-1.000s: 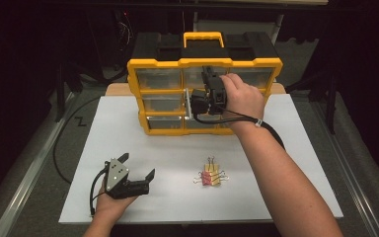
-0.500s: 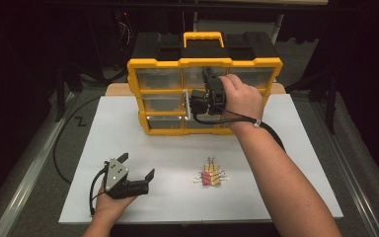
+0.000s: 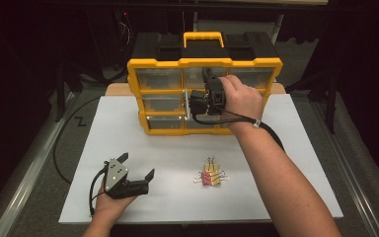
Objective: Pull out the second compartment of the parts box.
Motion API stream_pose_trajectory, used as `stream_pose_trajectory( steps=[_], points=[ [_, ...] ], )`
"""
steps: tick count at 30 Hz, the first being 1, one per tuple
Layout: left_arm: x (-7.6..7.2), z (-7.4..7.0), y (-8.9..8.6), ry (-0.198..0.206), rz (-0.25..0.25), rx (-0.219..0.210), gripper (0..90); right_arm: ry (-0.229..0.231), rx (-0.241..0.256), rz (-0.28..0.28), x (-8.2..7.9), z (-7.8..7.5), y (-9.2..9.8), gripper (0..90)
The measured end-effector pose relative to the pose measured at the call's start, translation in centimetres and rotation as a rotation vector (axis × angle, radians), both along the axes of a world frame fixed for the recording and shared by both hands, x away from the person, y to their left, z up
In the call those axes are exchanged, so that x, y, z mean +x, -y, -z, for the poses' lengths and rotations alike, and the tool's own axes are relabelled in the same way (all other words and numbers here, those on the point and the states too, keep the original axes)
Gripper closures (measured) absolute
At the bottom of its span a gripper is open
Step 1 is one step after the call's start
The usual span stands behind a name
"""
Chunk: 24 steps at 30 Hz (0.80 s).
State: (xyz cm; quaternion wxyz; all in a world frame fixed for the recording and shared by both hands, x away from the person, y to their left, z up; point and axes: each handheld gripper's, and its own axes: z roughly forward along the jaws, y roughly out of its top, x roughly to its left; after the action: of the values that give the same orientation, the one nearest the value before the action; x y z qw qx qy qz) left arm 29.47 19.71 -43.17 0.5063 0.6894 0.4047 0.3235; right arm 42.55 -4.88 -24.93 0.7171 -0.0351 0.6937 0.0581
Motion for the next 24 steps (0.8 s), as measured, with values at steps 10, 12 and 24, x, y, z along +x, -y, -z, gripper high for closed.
stream_pose_trajectory(
  steps=[10,12,24],
  points=[
    [0.0,0.0,-0.1,0.001,0.001,0.000,0.7,0.001,-0.009,-0.002,-0.3,0.0,0.0,84.4],
    [0.0,0.0,0.0,0.001,0.000,0.001,0.7,0.001,-0.011,-0.005,-0.4,-0.1,0.1,84.4],
    [0.0,-0.1,0.0,0.003,0.002,-0.001,0.7,-0.005,-0.012,-0.011,-1.7,-0.1,0.4,84.1]
  ],
)
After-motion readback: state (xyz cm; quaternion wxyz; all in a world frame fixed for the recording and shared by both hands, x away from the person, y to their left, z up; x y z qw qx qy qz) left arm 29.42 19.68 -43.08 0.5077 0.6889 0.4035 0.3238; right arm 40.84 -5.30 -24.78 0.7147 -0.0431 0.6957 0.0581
